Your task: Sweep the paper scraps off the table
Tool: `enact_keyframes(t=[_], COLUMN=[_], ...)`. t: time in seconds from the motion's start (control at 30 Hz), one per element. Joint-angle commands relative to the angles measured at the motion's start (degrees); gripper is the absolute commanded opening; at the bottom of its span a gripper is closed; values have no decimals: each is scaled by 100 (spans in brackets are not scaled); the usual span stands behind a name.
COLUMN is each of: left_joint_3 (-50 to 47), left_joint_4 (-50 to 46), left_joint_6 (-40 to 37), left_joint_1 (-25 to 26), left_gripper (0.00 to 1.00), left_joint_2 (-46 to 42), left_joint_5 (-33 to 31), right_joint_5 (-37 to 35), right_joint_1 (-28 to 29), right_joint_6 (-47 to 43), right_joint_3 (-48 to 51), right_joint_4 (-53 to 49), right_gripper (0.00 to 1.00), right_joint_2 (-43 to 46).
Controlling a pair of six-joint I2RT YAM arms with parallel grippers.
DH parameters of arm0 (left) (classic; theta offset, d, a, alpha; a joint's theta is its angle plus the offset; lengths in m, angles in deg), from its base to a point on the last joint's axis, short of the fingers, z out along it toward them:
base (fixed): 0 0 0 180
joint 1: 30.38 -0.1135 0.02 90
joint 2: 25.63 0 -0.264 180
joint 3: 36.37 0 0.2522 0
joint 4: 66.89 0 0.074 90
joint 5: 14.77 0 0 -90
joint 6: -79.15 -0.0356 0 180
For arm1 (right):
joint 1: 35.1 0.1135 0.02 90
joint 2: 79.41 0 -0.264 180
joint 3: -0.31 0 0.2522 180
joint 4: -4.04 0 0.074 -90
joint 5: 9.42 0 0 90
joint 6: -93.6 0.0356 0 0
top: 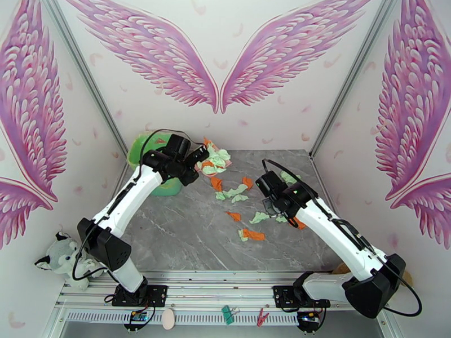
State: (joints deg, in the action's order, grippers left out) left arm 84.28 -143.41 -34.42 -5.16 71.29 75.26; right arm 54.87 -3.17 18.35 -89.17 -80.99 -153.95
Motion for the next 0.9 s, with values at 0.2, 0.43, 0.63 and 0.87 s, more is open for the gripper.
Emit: enact_keyframes(t=[0.2,0.43,0.63,0.87], left_joint_3=[776,1323,1121,767], left_joint_4=[-986,-1170,-991,-210], left_joint_6=[50,43,31,-472], left_joint_1=[-818,-1576,-1607,-1607], left_gripper=[0,0,0,0], left_joint_2=[-569,-326,-4,411], left_joint_5=[-430,-1477,-2573,-3670], right_joint_5=[273,321,418,437], right_joint_1=[-30,-28,-23,-20], right_joint_6=[-130,-157,-71,-46], right_joint_3=[231,269,385,487], right_joint_4=[395,441,475,475], right_gripper=[0,0,0,0], right_joint_2=[64,-1,32,103])
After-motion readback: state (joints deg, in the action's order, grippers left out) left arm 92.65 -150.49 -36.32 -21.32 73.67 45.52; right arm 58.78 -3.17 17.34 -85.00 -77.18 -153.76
